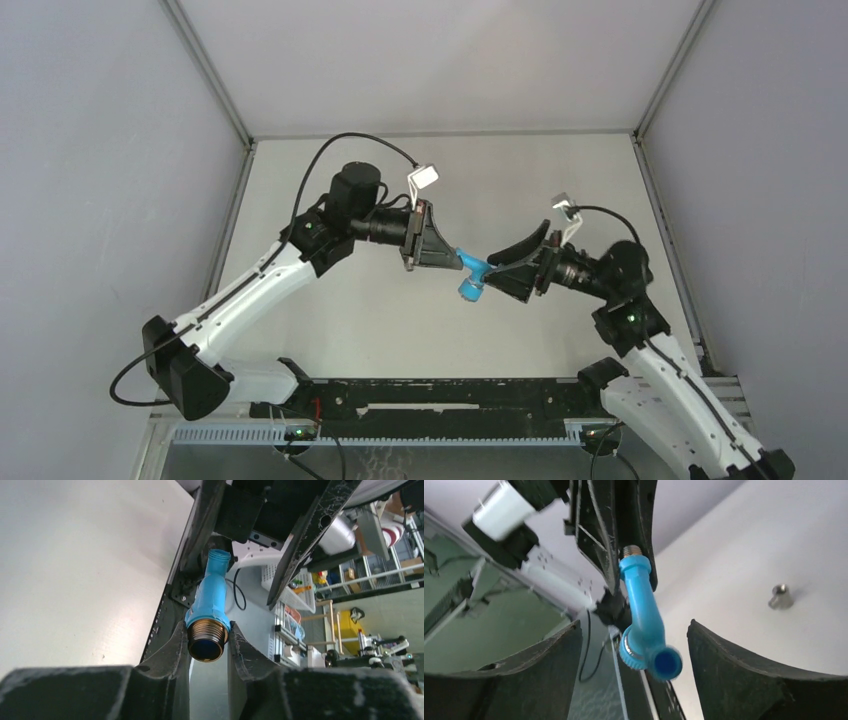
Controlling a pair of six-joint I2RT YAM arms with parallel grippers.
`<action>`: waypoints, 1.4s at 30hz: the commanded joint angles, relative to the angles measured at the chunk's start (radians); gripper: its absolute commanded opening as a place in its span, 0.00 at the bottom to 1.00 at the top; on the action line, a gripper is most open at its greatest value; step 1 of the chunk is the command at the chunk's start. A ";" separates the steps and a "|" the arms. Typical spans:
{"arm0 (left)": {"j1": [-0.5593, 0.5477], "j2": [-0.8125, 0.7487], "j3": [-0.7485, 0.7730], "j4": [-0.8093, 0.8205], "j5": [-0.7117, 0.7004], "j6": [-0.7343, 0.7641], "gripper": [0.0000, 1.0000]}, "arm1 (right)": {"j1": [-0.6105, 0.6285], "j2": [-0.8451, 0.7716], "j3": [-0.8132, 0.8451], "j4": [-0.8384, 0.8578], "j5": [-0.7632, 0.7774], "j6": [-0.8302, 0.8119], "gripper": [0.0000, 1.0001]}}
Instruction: Install the water faucets
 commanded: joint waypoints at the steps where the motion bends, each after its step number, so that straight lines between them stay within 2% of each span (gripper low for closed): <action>1: 0.022 -0.071 -0.046 0.211 -0.006 -0.116 0.00 | -0.011 -0.128 -0.135 0.364 0.229 0.259 0.84; 3: 0.023 -0.072 -0.049 0.228 0.008 -0.123 0.00 | -0.008 -0.136 -0.183 0.499 0.239 0.328 0.85; 10: 0.024 -0.077 -0.073 0.311 0.078 -0.172 0.00 | 0.065 -0.086 -0.233 0.646 0.301 0.357 0.89; 16: 0.025 -0.078 -0.080 0.327 0.068 -0.186 0.00 | 0.128 0.027 -0.230 0.804 0.316 0.403 0.82; 30: 0.024 -0.083 -0.083 0.336 0.062 -0.194 0.00 | 0.199 0.149 -0.197 0.907 0.317 0.421 0.35; 32: 0.023 -0.081 -0.082 0.336 0.064 -0.194 0.00 | 0.204 0.158 -0.197 0.919 0.319 0.426 0.23; 34: 0.024 -0.082 -0.082 0.336 0.067 -0.193 0.00 | 0.207 0.162 -0.197 0.921 0.331 0.429 0.00; 36: 0.024 -0.089 -0.081 0.335 0.059 -0.190 0.00 | 0.211 0.160 -0.197 0.919 0.341 0.426 0.00; 37: 0.024 -0.093 -0.078 0.324 0.056 -0.182 0.05 | 0.213 0.157 -0.197 0.918 0.341 0.422 0.00; 40: 0.039 -0.103 -0.056 0.260 0.056 -0.140 0.45 | 0.213 0.140 -0.197 0.893 0.337 0.402 0.00; 42: 0.052 -0.111 -0.049 0.228 0.057 -0.119 0.61 | 0.212 0.123 -0.197 0.858 0.340 0.389 0.00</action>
